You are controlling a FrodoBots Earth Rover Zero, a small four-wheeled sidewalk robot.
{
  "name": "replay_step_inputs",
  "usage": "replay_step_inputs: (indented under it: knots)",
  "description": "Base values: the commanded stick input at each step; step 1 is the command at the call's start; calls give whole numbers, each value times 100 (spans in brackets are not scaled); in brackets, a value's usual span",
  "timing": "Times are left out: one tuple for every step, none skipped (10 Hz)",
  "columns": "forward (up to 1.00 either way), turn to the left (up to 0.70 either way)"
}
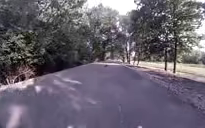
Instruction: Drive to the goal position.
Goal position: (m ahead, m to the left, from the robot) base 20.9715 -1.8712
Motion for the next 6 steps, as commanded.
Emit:
replay_step_inputs:
  knots:
    - [70,0]
    - [70,0]
    - [70,0]
    - [70,0]
    - [70,0]
    - [70,0]
